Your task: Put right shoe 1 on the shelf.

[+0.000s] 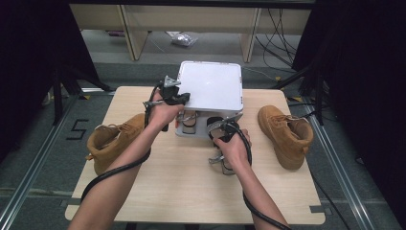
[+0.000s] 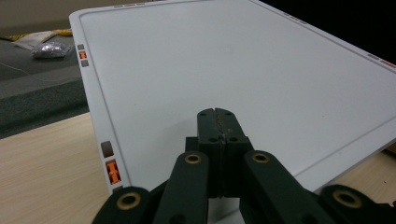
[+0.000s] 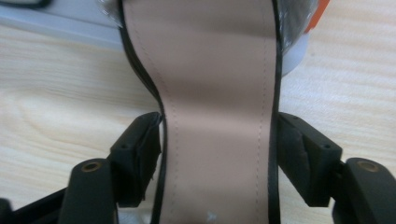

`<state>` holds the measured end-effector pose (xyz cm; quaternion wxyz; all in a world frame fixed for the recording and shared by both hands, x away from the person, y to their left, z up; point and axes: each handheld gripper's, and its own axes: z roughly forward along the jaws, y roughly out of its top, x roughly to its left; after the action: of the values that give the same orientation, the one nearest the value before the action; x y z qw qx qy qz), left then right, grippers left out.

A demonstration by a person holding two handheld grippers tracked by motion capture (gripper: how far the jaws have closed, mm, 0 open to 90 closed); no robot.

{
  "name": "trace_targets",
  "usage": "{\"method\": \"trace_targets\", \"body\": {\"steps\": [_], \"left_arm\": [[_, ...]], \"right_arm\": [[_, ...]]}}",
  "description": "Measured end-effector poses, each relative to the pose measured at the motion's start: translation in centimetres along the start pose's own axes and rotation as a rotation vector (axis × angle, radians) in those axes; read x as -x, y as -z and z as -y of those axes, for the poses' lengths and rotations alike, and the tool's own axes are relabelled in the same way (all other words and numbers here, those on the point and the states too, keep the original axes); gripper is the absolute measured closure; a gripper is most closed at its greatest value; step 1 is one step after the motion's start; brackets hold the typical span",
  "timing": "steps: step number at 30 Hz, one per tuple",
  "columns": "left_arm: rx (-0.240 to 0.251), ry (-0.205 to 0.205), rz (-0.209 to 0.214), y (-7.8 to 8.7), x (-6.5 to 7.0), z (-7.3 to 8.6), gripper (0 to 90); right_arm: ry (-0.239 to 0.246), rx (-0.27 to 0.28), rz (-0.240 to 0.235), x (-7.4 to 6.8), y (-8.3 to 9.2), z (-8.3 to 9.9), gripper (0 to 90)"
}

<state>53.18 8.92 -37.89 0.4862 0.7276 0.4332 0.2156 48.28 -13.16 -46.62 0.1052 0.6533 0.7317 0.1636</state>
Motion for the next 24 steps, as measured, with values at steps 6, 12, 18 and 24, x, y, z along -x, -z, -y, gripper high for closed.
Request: {"method": "trace_targets", "body": {"steps": [6,12,18,24], "left_arm": [[-0.005,-0.006,-0.004,0.0,0.0,0.0,89.4],[-0.016,-0.02,-0.007,0.1,0.0,-0.1,89.4],[-0.02,-0.023,-0.01,0.1,0.0,-0.1,89.5],[-0.012,-0.009,-0.006,0.0,0.1,-0.2,89.5]], "right_arm": [[0.028,0.039,-0.07,0.5,2.8,0.6,32.8],[0.078,0.163,-0.118,1.7,6.2,2.0,52.4],[0.088,0.133,-0.158,3.0,8.0,4.2,66.8],[0.087,0.127,-0.165,3.9,8.3,6.1,73.1]]}}
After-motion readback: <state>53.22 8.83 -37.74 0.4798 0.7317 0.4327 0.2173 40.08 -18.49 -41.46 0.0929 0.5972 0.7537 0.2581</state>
